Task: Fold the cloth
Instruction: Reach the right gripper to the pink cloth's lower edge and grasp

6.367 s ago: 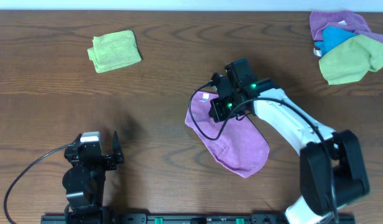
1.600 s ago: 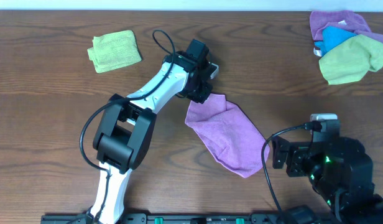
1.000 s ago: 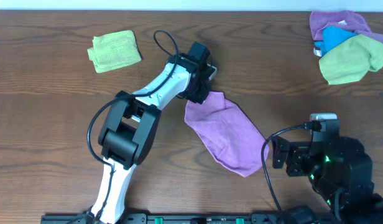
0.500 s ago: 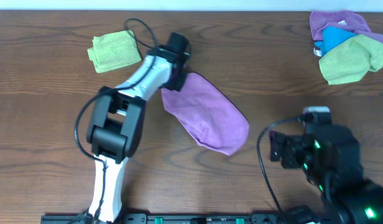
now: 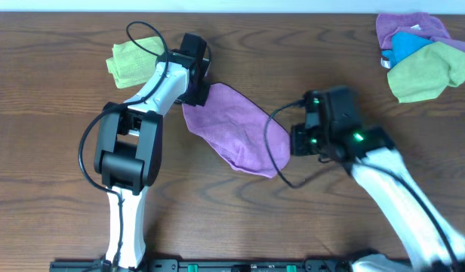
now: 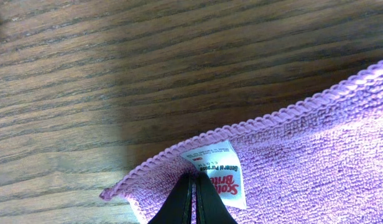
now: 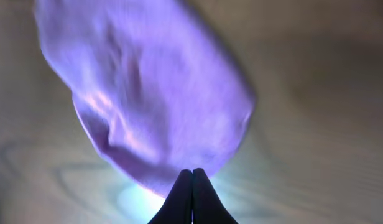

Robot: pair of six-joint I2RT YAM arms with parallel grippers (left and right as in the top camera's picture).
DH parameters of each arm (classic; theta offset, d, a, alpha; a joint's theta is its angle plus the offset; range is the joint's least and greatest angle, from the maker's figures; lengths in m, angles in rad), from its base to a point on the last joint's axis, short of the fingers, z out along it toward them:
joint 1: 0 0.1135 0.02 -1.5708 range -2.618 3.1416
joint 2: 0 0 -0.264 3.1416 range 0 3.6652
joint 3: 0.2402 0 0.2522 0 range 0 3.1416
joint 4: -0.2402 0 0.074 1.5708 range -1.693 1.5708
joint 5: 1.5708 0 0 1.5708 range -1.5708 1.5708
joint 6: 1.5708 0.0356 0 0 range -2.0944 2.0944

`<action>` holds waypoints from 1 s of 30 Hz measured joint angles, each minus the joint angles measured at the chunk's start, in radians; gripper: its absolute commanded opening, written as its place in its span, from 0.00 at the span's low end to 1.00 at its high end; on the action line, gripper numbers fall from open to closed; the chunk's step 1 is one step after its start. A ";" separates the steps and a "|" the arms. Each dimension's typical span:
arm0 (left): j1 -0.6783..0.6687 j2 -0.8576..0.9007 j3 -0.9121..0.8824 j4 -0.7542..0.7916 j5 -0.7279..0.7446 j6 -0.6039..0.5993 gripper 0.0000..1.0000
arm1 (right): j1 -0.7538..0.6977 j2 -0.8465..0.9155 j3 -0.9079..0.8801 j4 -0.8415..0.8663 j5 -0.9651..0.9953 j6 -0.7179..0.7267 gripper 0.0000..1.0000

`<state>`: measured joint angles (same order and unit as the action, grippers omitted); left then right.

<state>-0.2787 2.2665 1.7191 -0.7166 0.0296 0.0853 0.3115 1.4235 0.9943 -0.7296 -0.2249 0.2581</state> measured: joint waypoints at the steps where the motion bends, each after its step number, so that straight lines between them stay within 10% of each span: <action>1: 0.000 0.000 0.000 0.000 0.000 0.000 0.06 | 0.000 0.040 -0.002 -0.014 -0.025 -0.004 0.02; 17: 0.000 0.000 0.000 0.000 0.000 -0.001 0.06 | 0.149 0.152 -0.012 0.013 -0.153 -0.040 0.02; 22: 0.000 0.000 0.000 0.000 0.000 -0.003 0.06 | 0.151 0.152 -0.032 0.010 -0.144 -0.072 0.47; 30: 0.000 0.000 0.000 0.000 0.000 -0.003 0.06 | 0.224 0.152 -0.073 -0.021 -0.110 -0.150 0.49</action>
<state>-0.2787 2.2665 1.7191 -0.7166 0.0296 0.0822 0.5358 1.5757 0.9211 -0.7502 -0.3347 0.1078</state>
